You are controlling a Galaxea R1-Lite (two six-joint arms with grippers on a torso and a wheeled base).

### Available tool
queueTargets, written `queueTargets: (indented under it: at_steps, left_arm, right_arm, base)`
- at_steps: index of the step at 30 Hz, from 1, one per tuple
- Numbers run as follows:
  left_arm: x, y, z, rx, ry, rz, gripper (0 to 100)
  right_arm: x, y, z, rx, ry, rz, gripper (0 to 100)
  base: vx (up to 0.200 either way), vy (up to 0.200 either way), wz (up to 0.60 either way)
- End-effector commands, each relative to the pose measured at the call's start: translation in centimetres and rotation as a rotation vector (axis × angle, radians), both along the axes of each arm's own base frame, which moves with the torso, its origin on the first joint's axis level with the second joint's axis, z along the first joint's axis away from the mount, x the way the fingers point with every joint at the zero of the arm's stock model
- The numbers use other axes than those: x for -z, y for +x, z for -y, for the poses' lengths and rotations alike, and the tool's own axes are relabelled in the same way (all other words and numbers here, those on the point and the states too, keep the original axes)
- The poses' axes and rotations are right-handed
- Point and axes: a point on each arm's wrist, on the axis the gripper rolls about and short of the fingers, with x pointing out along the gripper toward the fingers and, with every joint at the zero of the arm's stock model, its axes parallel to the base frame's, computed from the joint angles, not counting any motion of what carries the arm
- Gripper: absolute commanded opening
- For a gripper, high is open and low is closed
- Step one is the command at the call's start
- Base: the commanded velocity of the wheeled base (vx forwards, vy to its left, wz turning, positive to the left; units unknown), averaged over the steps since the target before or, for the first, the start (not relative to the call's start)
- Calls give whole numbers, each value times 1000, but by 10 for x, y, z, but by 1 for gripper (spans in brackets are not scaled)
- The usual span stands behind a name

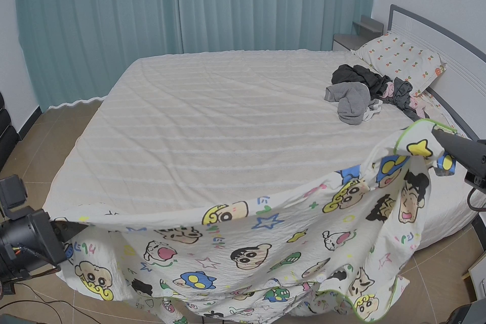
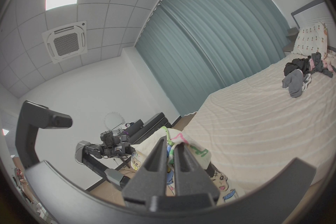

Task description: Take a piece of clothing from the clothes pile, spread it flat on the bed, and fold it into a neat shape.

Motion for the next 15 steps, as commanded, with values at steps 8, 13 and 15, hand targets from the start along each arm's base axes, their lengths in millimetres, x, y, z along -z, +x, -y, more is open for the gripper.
queueTargets:
  at_steps: [8, 13, 15]
  left_arm:
    - [11, 47, 20, -46, 41, -50, 0]
    - [11, 71, 24, -88, 37, -42, 0]
    - [11, 79, 25, -104, 36, -42, 0]
  right_arm:
    - [6, 42, -7, 94, -53, -64, 0]
    - [4, 53, -9, 114, -56, -69, 0]
    - [3, 59, -9, 131, -57, -70, 0]
  base:
    - [125, 0, 0]
    - [200, 0, 0]
    - [200, 0, 0]
